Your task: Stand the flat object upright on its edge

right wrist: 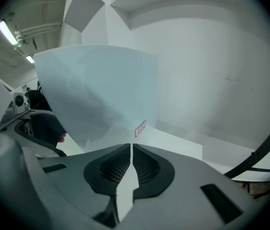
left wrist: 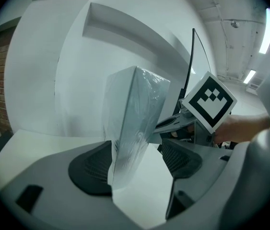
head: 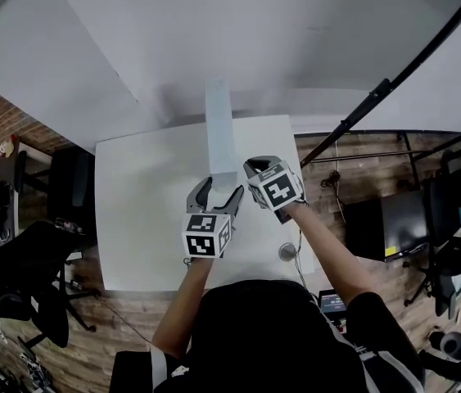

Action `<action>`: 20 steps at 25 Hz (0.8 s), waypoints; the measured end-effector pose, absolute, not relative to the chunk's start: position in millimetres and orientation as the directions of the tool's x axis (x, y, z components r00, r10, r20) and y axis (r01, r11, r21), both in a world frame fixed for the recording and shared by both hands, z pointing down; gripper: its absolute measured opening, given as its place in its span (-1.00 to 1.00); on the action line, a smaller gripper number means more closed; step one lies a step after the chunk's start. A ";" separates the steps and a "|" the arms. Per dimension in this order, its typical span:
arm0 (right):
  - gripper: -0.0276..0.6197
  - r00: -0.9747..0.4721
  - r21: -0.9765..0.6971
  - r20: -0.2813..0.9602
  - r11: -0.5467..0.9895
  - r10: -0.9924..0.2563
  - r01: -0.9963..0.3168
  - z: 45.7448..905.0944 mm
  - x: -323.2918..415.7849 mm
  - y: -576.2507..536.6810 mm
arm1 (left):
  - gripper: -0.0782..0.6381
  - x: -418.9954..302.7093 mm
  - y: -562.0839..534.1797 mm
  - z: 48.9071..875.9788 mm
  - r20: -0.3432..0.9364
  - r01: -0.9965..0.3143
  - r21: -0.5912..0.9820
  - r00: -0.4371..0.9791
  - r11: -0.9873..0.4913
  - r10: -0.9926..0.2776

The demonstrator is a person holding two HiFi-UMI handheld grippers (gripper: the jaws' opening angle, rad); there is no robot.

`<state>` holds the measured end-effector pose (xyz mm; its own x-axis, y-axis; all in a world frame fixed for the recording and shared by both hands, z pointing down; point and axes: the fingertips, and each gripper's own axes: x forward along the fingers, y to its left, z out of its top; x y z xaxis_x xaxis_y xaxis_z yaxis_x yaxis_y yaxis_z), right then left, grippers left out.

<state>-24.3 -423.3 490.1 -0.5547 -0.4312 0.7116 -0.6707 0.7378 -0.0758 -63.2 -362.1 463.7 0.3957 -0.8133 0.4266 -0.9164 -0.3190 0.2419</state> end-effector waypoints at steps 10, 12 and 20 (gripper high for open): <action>-0.77 -0.541 -0.058 0.661 0.683 -0.521 -0.728 472.3 -16.0 -409.8 | -0.04 -73.9 -342.1 449.8 0.399 -0.870 0.263 0.492 -0.418 -0.773; -0.77 -0.523 -0.061 0.677 0.667 -0.519 -0.742 479.5 -13.0 -403.5 | -0.12 -77.8 -337.7 448.6 0.392 -0.857 0.284 0.513 -0.430 -0.764; -0.77 -0.495 -0.038 0.652 0.628 -0.574 -0.777 470.6 -15.0 -383.7 | -0.52 -90.1 -326.4 436.0 0.345 -0.838 0.253 0.545 -0.483 -0.764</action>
